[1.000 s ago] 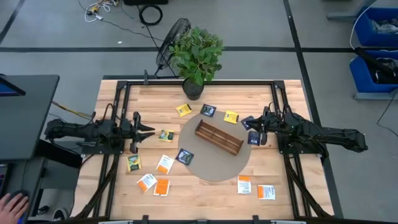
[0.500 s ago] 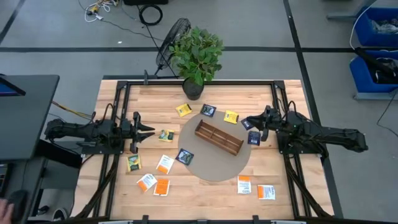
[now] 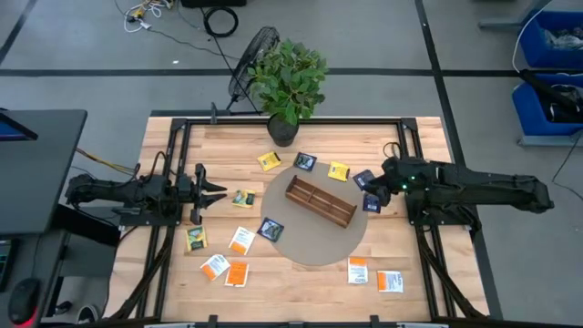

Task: Pick & Place Tea
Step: Put the black tea bag into the right section of the wooden organizer

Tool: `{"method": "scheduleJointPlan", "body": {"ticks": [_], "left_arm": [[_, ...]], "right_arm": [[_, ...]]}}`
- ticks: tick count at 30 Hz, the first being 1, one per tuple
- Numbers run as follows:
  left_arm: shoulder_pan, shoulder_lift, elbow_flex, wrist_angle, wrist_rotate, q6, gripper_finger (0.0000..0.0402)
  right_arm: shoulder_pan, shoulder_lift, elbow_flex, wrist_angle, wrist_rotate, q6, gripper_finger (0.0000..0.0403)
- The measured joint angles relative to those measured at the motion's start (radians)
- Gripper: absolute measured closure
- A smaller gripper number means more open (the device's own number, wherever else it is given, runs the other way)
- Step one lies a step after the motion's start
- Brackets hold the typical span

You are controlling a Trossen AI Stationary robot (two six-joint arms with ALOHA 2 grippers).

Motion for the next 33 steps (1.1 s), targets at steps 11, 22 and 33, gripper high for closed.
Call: {"method": "scheduleJointPlan", "body": {"ticks": [11, 22, 33], "left_arm": [[0.0, 0.0, 0.0, 0.0, 0.0, -0.032, 0.0315], [0.0, 0.0, 0.0, -0.002, 0.0, -0.024, 0.0315], [0.0, 0.0, 0.0, -0.004, 0.0, -0.017, 0.0315]], "right_arm": [[-0.003, 0.323, 0.071, -0.146, -0.011, 0.07, 0.0197], [-0.003, 0.587, 0.071, -0.138, 0.044, 0.075, 0.0197], [-0.004, 0.75, 0.077, -0.073, 0.04, 0.0, 0.0206]]}}
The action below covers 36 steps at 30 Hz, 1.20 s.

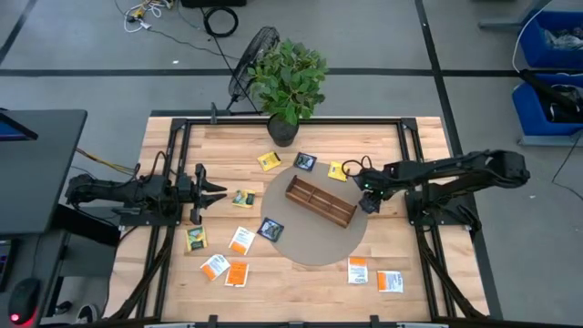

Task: Pick & Place Tea
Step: Put the black tea bag into the right section of the wooden organizer

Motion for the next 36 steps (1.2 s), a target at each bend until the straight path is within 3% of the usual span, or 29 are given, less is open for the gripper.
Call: {"method": "scheduleJointPlan", "body": {"ticks": [19, 29, 36], "left_arm": [[0.0, 0.0, 0.0, 0.0, 0.0, -0.006, 0.0315], [0.0, 0.0, 0.0, 0.009, 0.0, -0.025, 0.0315], [0.0, 0.0, 0.0, 0.019, -0.018, -0.092, 0.0315]], "right_arm": [[0.0, 0.007, 0.061, -0.049, 0.011, -0.043, 0.0394], [0.009, 0.006, 0.118, -0.151, 0.112, -0.054, 0.0399], [0.09, 0.005, 0.234, -0.261, 0.329, -0.052, 0.0401]]}}
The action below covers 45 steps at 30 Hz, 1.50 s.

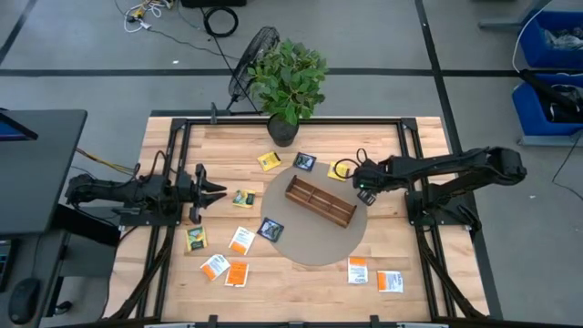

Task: Pick & Place Tea
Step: Put the black tea bag into the right section of the wooden organizer

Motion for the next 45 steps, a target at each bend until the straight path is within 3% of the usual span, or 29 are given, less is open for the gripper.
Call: {"method": "scheduleJointPlan", "body": {"ticks": [10, 17, 25, 30, 34, 39, 45], "left_arm": [[0.001, 0.0, 0.0, 0.042, -0.127, -0.021, 0.0315], [0.001, 0.066, 0.0, 0.091, -0.143, -0.02, 0.0315], [0.002, 0.334, 0.001, 0.397, -0.157, 0.0, 0.0314], [0.002, 0.527, 0.05, 0.501, -0.157, 0.012, 0.0309], [0.002, 0.684, 0.125, 0.513, -0.157, 0.036, 0.0294], [0.034, 0.884, 0.229, 0.515, -0.179, 0.063, 0.0265], [0.09, 1.081, 0.349, 0.555, -0.154, 0.053, 0.023]], "right_arm": [[0.157, -0.001, 0.128, 0.008, 0.332, -0.032, 0.0401], [0.21, -0.002, 0.139, 0.249, 0.429, -0.21, 0.0401], [0.236, -0.002, 0.139, 0.474, 0.486, -0.406, 0.0401], [0.258, 0.009, 0.139, 0.599, 0.488, -0.584, 0.0401], [0.276, 0.037, 0.14, 0.721, 0.493, -0.688, 0.0401], [0.277, 0.088, 0.14, 0.841, 0.598, -0.726, 0.0401], [0.277, 0.164, 0.14, 1.007, 0.644, -0.864, 0.0401]]}}
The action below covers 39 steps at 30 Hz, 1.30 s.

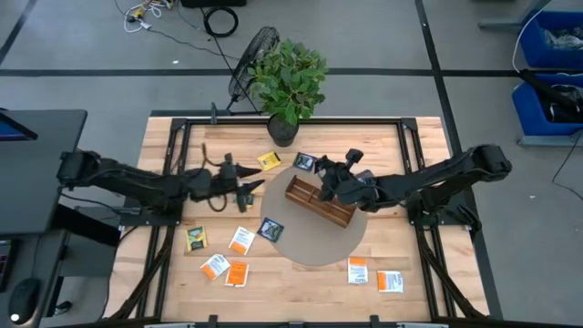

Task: Pick & Place Tea
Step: Put the black tea bag into the right section of the wooden organizer

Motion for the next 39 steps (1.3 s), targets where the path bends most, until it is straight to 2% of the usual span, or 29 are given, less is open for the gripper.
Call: {"method": "scheduleJointPlan", "body": {"ticks": [7, 19, 26, 32, 39], "left_arm": [[0.038, 0.218, 0.163, -0.007, 0.035, 0.021, 0.0214], [0.048, 0.395, 0.348, 0.005, 0.085, 0.054, 0.0213], [0.052, 0.449, 0.42, 0.0, 0.092, 0.061, 0.0213], [0.057, 0.49, 0.469, 0.003, 0.146, 0.057, 0.0213], [0.087, 0.5, 0.469, -0.03, 0.15, 0.024, 0.0233]], "right_arm": [[-0.004, 0.09, 0.0, 0.242, 0.005, -0.199, 0.0402], [-0.004, 0.096, 0.0, 0.287, -0.045, -0.215, 0.0402], [-0.004, 0.096, 0.0, 0.302, -0.05, -0.237, 0.0402], [-0.012, 0.096, 0.0, 0.303, -0.047, -0.237, 0.0402], [-0.006, 0.096, 0.0, 0.303, -0.045, -0.238, 0.0402]]}}
